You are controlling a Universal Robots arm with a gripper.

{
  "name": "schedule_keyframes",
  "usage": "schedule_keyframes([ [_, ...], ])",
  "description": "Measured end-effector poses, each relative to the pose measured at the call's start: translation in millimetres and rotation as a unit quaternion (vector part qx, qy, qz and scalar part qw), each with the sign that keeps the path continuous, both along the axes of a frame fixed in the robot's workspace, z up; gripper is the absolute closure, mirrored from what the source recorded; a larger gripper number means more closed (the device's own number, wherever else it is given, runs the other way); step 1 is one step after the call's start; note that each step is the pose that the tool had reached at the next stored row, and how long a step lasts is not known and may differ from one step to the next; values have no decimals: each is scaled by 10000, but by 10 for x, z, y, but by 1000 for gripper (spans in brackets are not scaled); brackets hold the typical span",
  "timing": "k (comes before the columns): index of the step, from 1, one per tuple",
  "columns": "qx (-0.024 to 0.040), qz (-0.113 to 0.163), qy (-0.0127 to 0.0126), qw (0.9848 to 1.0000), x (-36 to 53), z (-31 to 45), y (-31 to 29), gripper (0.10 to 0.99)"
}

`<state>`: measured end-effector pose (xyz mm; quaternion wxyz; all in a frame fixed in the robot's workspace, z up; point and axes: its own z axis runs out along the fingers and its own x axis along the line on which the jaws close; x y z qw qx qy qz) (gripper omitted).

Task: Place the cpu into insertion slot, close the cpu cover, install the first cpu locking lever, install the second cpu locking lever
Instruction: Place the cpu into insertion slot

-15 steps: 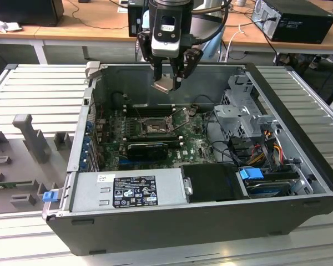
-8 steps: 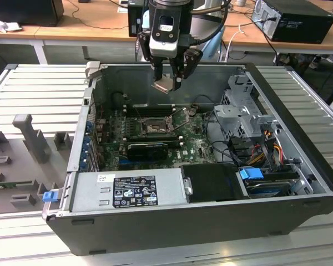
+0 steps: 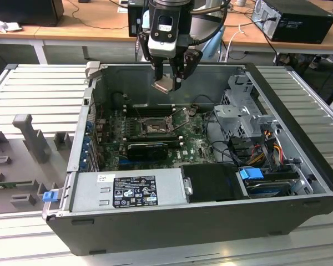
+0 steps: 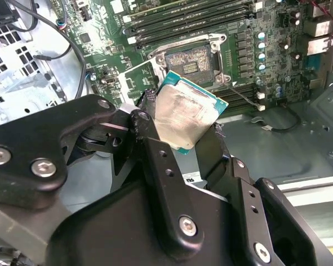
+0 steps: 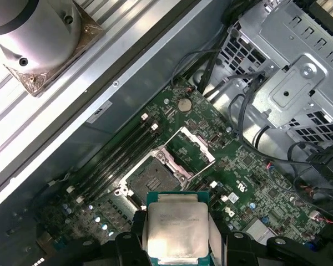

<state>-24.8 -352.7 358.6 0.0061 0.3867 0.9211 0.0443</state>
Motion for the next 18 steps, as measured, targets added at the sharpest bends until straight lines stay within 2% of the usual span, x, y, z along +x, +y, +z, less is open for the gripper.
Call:
schedule_keyframes([
  [6, 0, -227, 0, 9997, 0, -2, 0, 557],
  [12, 0, -561, 0, 9984, 0, -4, 0, 557],
  [15, 0, -807, 0, 9967, 0, -8, 0, 557],
  [18, 0, -940, 0, 9956, 0, -10, 0, 557],
])
